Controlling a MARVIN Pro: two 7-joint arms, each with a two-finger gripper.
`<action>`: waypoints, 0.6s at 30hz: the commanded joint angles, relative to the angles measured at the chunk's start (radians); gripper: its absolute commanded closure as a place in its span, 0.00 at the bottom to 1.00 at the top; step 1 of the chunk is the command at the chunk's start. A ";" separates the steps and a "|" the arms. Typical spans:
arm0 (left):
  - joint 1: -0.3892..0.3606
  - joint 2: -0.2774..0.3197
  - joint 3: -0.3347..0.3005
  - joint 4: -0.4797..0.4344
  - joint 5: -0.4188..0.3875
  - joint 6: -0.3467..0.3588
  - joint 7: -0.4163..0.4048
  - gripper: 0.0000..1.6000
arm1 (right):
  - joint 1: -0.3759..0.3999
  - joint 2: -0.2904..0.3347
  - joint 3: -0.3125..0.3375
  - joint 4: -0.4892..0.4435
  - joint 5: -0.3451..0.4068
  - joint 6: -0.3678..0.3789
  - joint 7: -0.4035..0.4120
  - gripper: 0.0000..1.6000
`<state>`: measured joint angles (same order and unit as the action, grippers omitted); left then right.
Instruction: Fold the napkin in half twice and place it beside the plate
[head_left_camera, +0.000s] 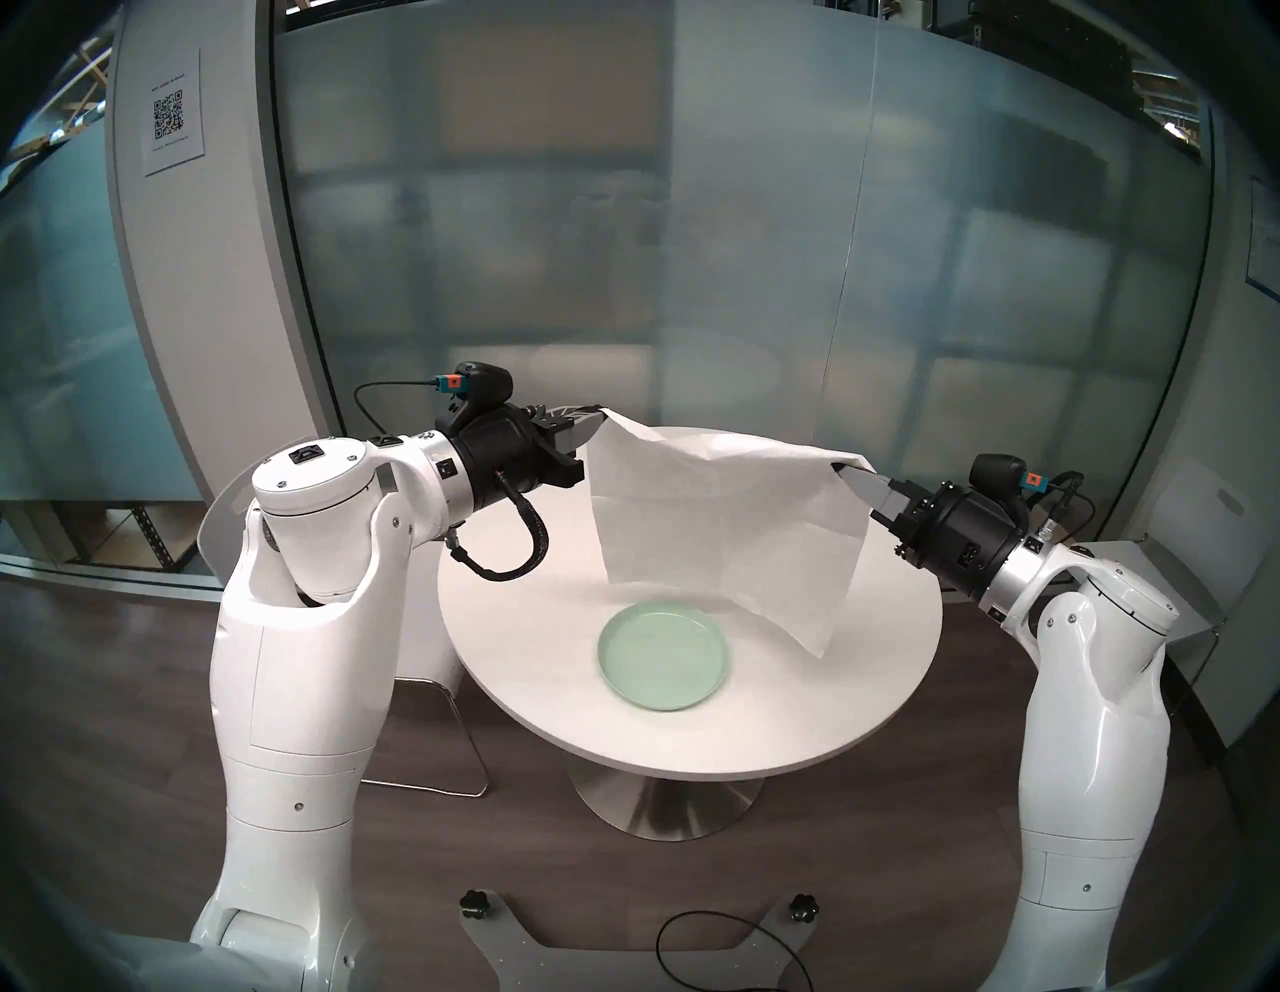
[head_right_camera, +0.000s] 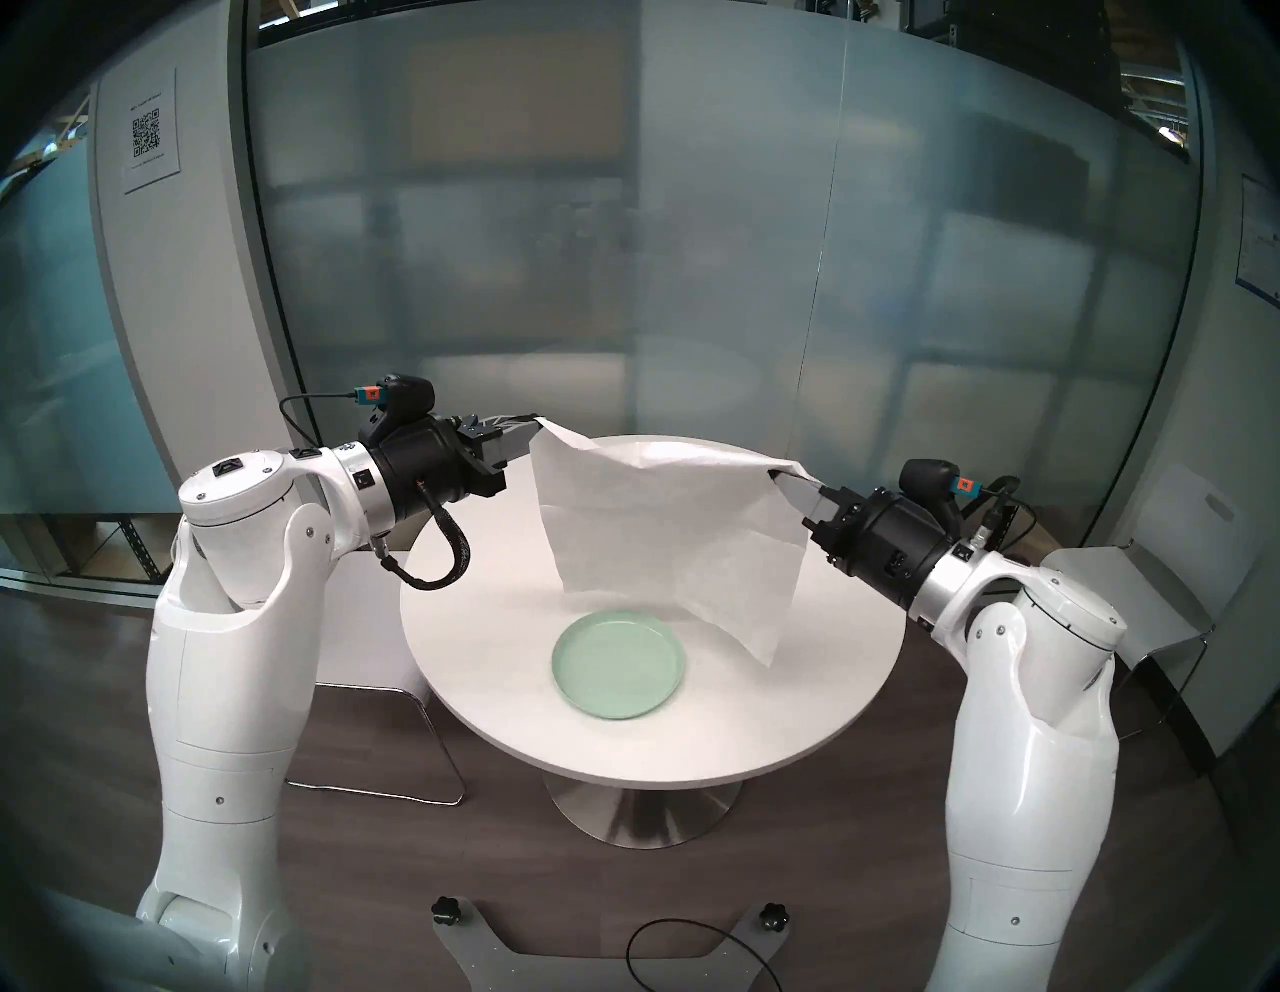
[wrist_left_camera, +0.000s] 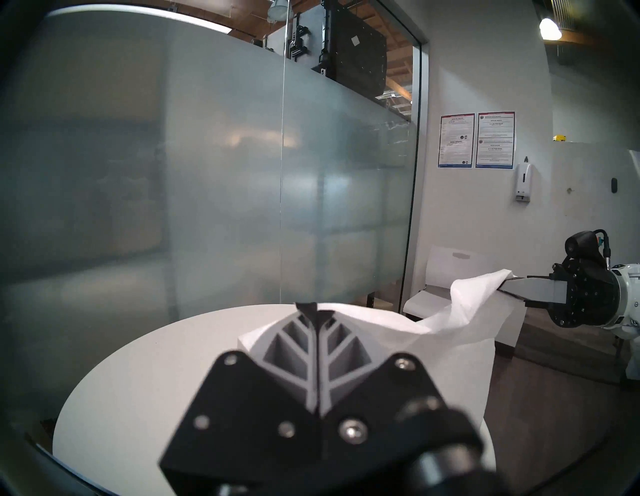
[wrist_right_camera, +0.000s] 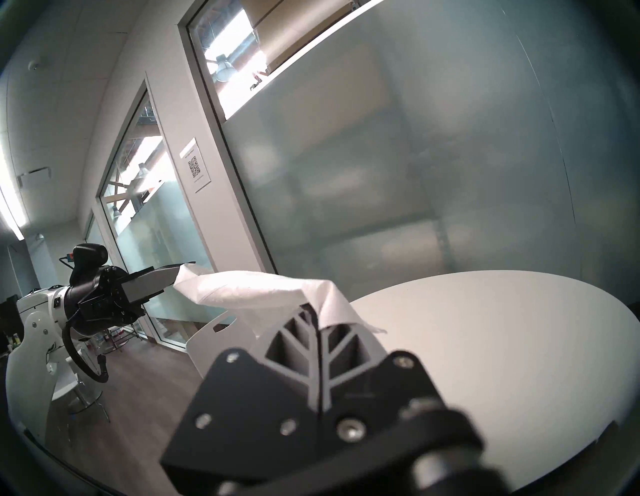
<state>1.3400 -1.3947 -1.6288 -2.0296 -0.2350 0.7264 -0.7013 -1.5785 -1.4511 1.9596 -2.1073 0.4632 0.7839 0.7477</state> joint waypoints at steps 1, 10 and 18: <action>0.029 0.016 -0.027 -0.065 -0.020 0.015 -0.025 1.00 | -0.023 -0.018 0.011 -0.061 0.010 0.000 0.003 1.00; 0.034 0.017 -0.043 -0.083 -0.032 0.033 -0.043 1.00 | -0.035 -0.030 0.014 -0.083 0.005 0.006 0.002 1.00; 0.033 0.020 -0.039 -0.075 -0.026 0.035 -0.047 1.00 | -0.037 -0.035 0.004 -0.069 -0.006 -0.002 -0.002 1.00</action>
<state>1.3840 -1.3734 -1.6707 -2.0895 -0.2600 0.7719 -0.7468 -1.6247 -1.4789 1.9751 -2.1637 0.4607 0.7933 0.7501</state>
